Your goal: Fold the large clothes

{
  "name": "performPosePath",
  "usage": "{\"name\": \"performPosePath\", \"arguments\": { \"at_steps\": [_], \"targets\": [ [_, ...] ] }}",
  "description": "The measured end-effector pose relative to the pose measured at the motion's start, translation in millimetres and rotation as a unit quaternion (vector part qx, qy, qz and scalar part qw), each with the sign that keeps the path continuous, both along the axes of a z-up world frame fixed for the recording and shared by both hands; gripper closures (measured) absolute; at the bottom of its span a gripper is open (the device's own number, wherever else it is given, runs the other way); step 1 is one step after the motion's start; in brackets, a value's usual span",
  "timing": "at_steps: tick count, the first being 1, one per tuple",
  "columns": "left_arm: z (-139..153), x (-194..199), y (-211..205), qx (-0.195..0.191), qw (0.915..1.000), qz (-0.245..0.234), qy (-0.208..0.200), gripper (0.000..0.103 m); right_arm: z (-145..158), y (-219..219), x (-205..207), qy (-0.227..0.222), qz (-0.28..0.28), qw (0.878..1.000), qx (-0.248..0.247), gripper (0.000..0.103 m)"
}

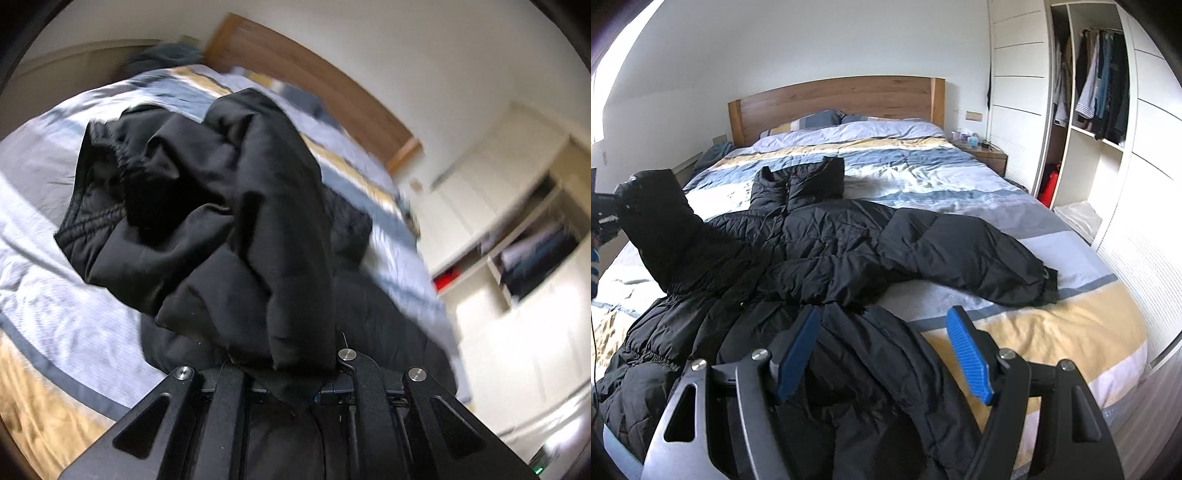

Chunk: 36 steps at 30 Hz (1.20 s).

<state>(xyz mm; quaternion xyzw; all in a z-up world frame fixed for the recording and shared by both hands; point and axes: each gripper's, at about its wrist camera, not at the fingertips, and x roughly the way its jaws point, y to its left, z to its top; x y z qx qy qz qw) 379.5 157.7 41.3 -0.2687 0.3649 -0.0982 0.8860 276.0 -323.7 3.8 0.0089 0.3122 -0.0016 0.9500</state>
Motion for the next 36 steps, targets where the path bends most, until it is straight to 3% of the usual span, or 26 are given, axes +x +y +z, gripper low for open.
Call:
{"name": "performPosePath", "arguments": {
  "at_steps": [7, 14, 24, 31, 36],
  "targets": [
    [-33.9, 11.3, -66.8, 0.058, 0.9958, -0.054, 0.046, 0.094, -3.8, -15.9, -11.2, 0.001, -0.010, 1.000, 0.005, 0.033],
    [-60.7, 17.3, -107.0, 0.121, 0.9854, -0.085, 0.084, 0.093, -10.6, -27.5, -17.9, 0.010, -0.019, 1.000, 0.011, 0.033],
    [-70.2, 0.8, -105.1, 0.172, 0.9738, -0.113, 0.097, 0.089, -15.6, -27.1, -22.5, 0.016, -0.015, 1.000, 0.018, 0.033],
    [-71.2, -19.1, -100.0, 0.164, 0.9726, -0.136, 0.093, 0.067, -7.9, -12.1, -29.7, 0.010, -0.001, 1.000, 0.010, 0.033],
    [-59.2, -38.5, -83.2, 0.168, 0.9738, -0.132, 0.079, 0.063, -2.6, -3.5, -34.6, 0.006, 0.006, 1.000, 0.004, 0.033]
  ]
}}
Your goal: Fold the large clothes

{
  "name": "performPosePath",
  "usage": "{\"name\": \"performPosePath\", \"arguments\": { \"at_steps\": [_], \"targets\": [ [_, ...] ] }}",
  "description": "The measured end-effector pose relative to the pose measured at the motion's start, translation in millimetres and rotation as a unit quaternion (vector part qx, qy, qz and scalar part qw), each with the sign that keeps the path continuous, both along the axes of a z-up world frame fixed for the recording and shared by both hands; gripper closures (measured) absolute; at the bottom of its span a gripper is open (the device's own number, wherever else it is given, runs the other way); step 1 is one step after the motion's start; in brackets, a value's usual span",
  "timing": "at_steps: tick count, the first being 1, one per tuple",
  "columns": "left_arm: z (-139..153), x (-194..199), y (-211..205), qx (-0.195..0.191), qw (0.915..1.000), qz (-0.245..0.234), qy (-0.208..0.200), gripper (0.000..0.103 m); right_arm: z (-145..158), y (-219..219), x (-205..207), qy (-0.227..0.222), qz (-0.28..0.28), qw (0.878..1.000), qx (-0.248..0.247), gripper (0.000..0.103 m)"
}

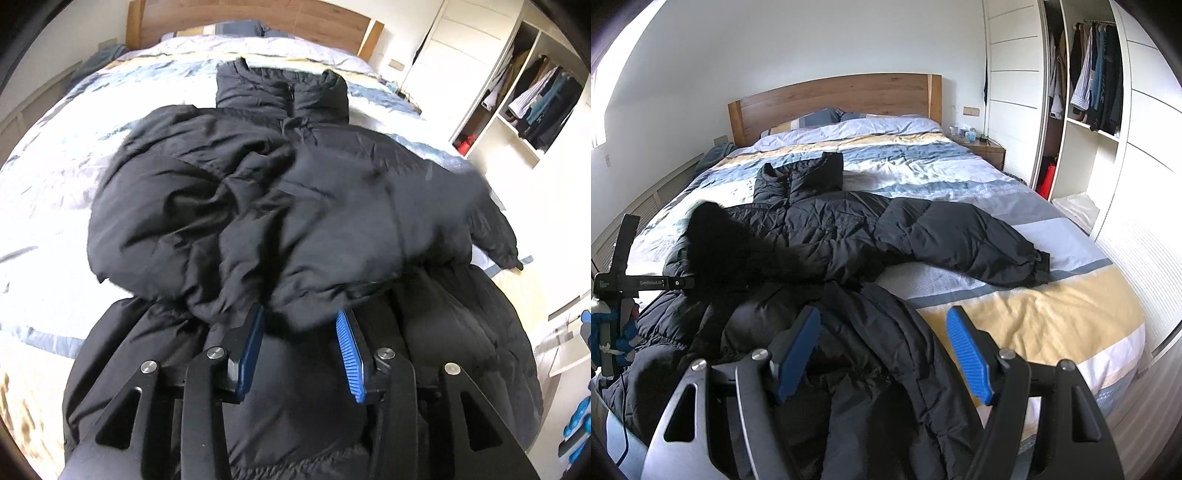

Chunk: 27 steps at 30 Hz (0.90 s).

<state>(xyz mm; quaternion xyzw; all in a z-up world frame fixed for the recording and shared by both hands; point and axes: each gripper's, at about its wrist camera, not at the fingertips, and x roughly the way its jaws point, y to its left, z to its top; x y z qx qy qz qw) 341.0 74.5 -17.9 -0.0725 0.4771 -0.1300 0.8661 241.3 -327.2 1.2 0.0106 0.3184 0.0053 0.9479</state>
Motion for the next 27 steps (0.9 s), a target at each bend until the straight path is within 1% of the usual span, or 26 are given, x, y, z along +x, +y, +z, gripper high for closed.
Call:
{"name": "performPosePath", "arguments": {
  "at_steps": [4, 5, 8, 9, 10, 13, 14, 16, 17, 19, 22, 25, 27],
  "targets": [
    [17.1, -5.9, 18.2, -0.012, 0.9995, 0.016, -0.025, 0.063, -0.4, 12.2, 6.1, 0.009, 0.016, 1.000, -0.002, 0.033],
    [19.2, -4.5, 16.9, -0.013, 0.9992, 0.022, -0.030, 0.063, 0.5, 18.6, 10.0, 0.011, 0.025, 1.000, -0.003, 0.033],
    [28.3, 5.9, 31.4, -0.025, 0.9983, 0.040, -0.033, 0.063, 3.6, 40.7, 23.4, 0.012, 0.055, 0.998, -0.004, 0.033],
    [32.8, 12.1, 40.2, -0.024, 0.9981, 0.048, -0.031, 0.057, 4.1, 48.2, 28.0, 0.013, 0.064, 0.998, -0.004, 0.033],
    [34.5, 16.7, 43.0, -0.022, 0.9978, 0.054, -0.031, 0.047, 5.5, 60.8, 38.3, 0.015, 0.081, 0.997, -0.004, 0.033],
    [45.7, 35.2, 60.9, -0.017, 0.9964, 0.070, -0.044, 0.042, 8.9, 94.1, 63.9, 0.016, 0.120, 0.993, -0.003, 0.033],
    [47.4, 39.6, 65.8, -0.018, 0.9961, 0.073, -0.045, 0.041, 9.8, 106.6, 74.2, 0.015, 0.134, 0.991, -0.002, 0.033],
    [50.9, 55.0, 75.3, -0.019, 0.9952, 0.083, -0.049, 0.035, 10.7, 135.2, 97.6, 0.014, 0.162, 0.987, -0.003, 0.033],
    [51.6, 63.7, 78.6, -0.020, 0.9947, 0.088, -0.049, 0.034, 10.1, 146.2, 107.6, 0.014, 0.171, 0.985, -0.003, 0.033],
    [49.7, 80.8, 84.9, -0.017, 0.9940, 0.097, -0.047, 0.034, 8.7, 173.7, 133.7, 0.013, 0.190, 0.982, 0.000, 0.033],
    [41.4, 103.6, 88.9, -0.006, 0.9934, 0.105, -0.044, 0.034, 1.2, 203.8, 165.6, 0.018, 0.204, 0.979, 0.001, 0.033],
    [27.7, 116.4, 91.1, -0.010, 0.9931, 0.110, -0.040, 0.034, -12.8, 230.4, 195.2, 0.027, 0.213, 0.977, -0.004, 0.033],
    [15.6, 118.9, 91.9, -0.011, 0.9925, 0.115, -0.038, 0.034, -30.4, 241.1, 212.6, 0.045, 0.218, 0.975, -0.004, 0.033]
  ]
}}
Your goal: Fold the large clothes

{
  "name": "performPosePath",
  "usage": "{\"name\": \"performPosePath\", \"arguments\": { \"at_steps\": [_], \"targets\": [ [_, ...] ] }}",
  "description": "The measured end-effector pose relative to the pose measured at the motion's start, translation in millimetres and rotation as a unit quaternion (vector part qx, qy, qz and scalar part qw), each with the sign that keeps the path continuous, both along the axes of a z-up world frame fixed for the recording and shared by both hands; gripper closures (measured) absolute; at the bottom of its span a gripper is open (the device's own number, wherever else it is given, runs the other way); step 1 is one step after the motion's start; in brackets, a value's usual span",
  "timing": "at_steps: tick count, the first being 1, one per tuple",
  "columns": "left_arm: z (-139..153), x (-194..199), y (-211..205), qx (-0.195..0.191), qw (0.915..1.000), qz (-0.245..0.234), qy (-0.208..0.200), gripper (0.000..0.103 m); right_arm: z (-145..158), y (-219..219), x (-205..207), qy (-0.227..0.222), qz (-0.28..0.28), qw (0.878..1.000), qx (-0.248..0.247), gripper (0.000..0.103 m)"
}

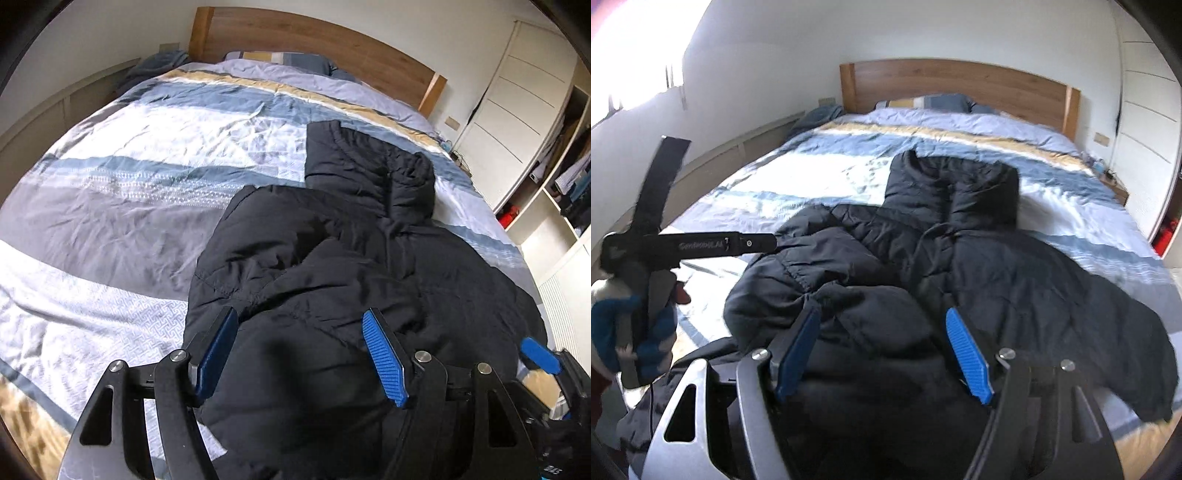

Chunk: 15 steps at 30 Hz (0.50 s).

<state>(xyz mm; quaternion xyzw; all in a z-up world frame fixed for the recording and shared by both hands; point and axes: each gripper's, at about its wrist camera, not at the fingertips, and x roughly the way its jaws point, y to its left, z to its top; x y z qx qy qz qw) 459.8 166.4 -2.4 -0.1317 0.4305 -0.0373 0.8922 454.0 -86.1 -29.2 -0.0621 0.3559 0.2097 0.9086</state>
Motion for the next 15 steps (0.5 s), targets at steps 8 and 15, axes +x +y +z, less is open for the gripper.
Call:
{"name": "performPosePath", "arguments": {
  "at_steps": [8, 15],
  "targets": [
    [-57.3, -5.1, -10.5, 0.020, 0.9989, -0.010, 0.042, 0.033, -76.8, -12.9, 19.2, 0.082, -0.020, 0.996, 0.006, 0.033],
    [-34.9, -33.7, -23.6, 0.019, 0.9997, -0.014, 0.012, 0.032, -64.5, -38.0, -7.3, 0.078, -0.022, 0.997, 0.016, 0.033]
  ]
}}
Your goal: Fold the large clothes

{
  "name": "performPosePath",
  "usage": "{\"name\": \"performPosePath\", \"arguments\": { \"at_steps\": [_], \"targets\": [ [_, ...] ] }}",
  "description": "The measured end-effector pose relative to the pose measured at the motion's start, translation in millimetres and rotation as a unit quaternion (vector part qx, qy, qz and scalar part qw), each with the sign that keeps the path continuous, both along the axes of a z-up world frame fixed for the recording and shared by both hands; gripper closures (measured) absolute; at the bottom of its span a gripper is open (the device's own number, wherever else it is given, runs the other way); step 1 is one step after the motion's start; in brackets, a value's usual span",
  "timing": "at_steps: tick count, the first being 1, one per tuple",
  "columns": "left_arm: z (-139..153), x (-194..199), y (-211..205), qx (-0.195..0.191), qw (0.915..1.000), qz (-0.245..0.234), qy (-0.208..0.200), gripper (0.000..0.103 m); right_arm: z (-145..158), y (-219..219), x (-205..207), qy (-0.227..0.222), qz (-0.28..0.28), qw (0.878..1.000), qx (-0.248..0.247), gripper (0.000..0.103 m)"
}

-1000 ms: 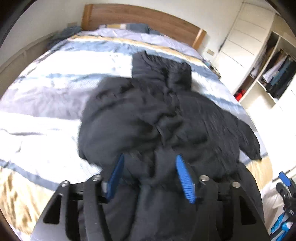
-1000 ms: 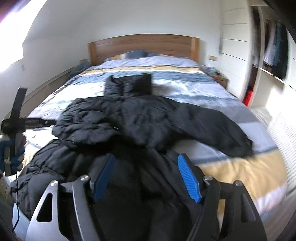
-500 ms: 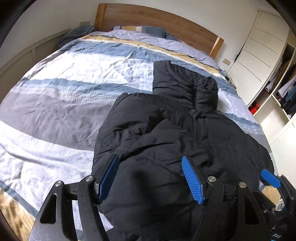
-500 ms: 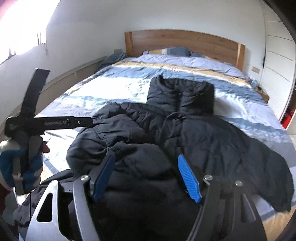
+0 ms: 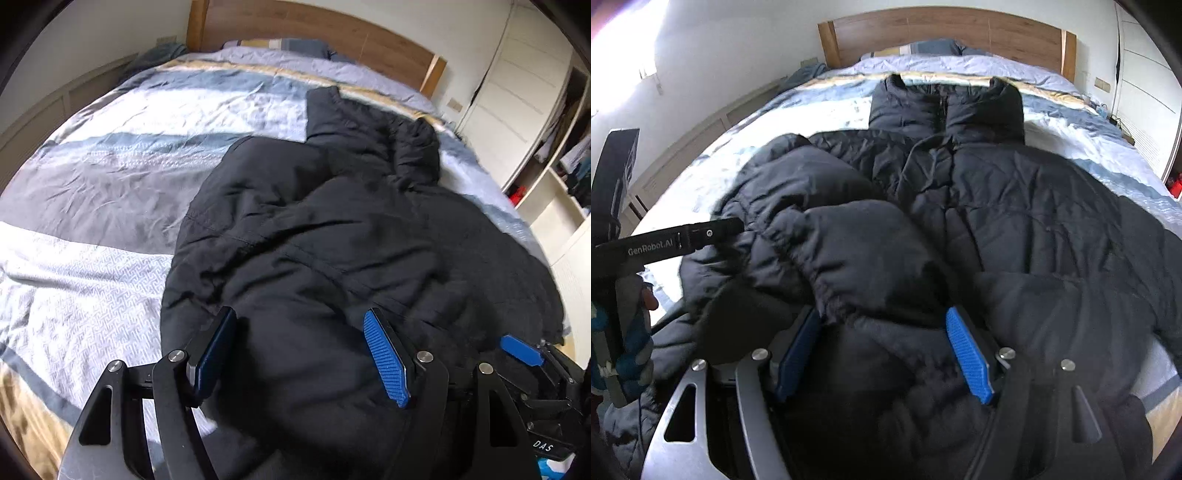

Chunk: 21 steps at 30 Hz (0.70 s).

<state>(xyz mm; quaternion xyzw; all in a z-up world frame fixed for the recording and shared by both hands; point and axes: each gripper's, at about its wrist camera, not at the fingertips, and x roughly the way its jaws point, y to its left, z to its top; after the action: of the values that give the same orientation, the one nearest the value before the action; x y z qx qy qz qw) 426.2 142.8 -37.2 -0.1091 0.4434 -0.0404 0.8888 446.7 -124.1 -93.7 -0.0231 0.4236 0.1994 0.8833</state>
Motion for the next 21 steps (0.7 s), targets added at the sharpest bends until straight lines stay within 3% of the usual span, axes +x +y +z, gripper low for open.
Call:
{"name": "performPosePath", "arguments": {
  "at_steps": [6, 21],
  "targets": [
    [-15.0, -28.3, -22.6, 0.022, 0.9994, -0.012, 0.022, 0.028, -8.6, -16.5, -24.4, 0.019, -0.015, 1.000, -0.008, 0.033],
    [30.8, -133.6, -22.5, -0.020, 0.9998, 0.002, 0.001, 0.024, 39.8, -60.1, -113.9, -0.006, -0.062, 0.998, 0.017, 0.033]
  ]
}}
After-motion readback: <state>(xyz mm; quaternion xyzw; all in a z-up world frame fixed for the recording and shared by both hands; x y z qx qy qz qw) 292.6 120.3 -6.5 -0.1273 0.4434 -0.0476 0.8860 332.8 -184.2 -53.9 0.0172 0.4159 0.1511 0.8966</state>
